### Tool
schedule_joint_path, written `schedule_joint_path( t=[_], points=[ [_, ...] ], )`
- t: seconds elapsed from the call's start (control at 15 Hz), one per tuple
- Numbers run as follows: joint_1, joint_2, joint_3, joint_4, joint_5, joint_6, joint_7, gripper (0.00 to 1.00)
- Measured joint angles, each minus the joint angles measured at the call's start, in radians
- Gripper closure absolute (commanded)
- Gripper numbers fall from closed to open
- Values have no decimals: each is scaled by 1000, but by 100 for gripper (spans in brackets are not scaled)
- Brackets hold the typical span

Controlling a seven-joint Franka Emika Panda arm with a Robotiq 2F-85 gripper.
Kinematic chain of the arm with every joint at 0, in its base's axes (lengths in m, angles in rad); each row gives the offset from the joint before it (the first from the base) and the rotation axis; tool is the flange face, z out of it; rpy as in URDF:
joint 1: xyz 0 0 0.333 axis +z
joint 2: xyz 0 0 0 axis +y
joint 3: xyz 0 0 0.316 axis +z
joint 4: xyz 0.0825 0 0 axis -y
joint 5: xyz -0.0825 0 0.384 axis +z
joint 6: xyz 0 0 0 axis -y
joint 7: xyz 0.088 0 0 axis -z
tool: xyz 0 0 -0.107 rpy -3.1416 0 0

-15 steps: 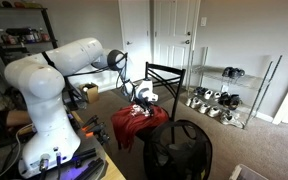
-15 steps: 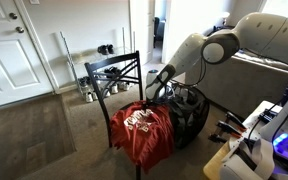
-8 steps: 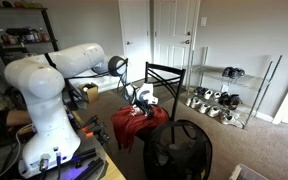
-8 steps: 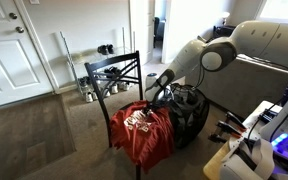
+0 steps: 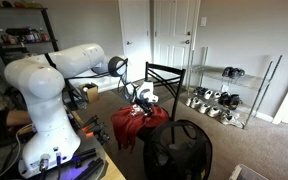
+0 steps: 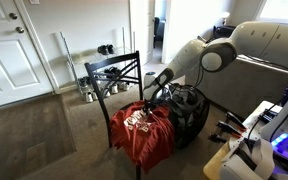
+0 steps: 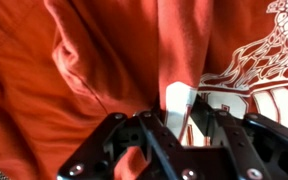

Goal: Put the red shirt in the laundry bag

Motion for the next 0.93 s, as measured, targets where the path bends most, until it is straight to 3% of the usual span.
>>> schedule_joint_path(
  t=[0.33,0.6,0.73,0.93],
  points=[
    [-10,-5,33,-2,1,32,-7,99],
    [-54,-29,93,-59,7,148,-37,99],
    [-104,-62,151,-132,13,255,-78,99],
    [-229,-125,292,-272,16,454,-186,99]
  ],
)
